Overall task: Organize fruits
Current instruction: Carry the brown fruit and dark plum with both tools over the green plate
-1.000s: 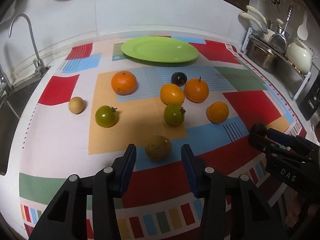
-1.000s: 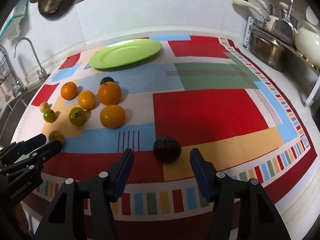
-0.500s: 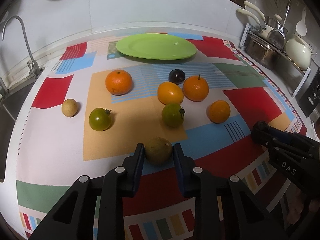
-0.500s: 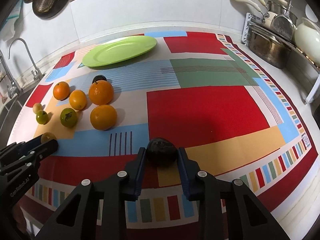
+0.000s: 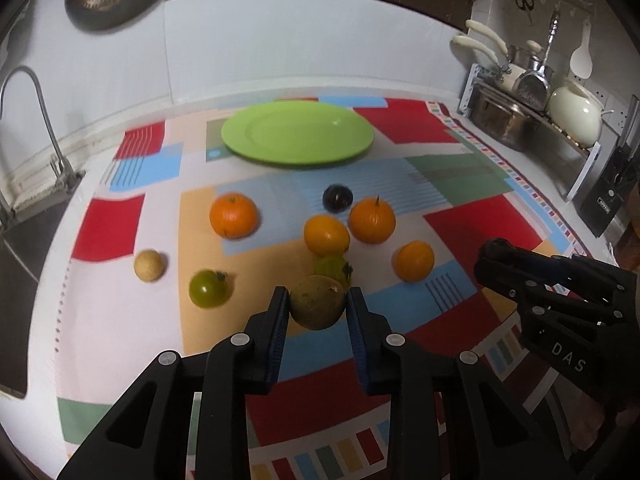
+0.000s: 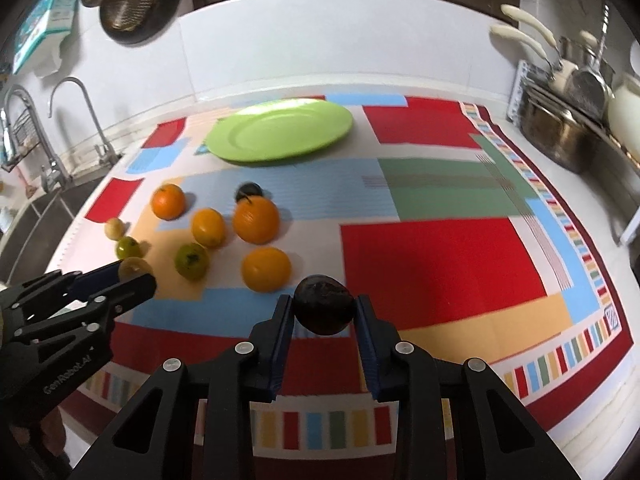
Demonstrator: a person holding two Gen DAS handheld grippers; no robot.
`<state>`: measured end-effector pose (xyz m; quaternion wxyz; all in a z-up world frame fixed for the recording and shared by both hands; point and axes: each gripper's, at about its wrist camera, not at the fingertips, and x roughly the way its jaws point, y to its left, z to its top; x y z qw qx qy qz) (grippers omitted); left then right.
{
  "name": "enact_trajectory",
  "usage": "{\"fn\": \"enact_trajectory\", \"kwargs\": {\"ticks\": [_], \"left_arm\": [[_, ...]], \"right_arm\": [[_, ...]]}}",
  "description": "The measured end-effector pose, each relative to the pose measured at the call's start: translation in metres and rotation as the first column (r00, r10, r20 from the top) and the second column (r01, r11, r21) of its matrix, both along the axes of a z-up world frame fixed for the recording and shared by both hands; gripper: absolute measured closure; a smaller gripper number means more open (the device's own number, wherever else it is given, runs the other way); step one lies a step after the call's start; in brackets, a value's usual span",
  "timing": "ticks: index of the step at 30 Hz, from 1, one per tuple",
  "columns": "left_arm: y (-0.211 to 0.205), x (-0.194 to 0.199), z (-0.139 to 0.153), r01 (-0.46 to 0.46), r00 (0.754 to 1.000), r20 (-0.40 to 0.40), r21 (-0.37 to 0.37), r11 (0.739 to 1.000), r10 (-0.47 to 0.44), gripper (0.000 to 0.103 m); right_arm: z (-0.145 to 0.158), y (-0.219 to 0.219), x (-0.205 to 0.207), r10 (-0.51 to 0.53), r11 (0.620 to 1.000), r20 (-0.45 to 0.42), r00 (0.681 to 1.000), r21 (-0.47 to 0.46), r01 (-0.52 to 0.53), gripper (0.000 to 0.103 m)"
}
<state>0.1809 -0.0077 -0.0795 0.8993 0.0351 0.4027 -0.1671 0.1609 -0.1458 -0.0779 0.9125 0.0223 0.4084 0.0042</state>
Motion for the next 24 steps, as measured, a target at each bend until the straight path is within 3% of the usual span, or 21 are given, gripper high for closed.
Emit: {"fn": "enact_trajectory", "kwargs": {"ticks": [11, 24], "left_arm": [[0.018, 0.011, 0.034, 0.057, 0.997, 0.061, -0.040, 0.998, -0.054, 0.074], [0.027, 0.037, 0.055, 0.150, 0.982, 0.124, -0.045, 0.988, -0.144, 0.074]], "right_arm": [[0.033, 0.031, 0.008, 0.056, 0.998, 0.067, 0.996, -0.014, -0.055, 0.071], [0.056, 0.050, 0.025, 0.042, 0.999, 0.130, 0.991, 0.009, -0.043, 0.071]]}}
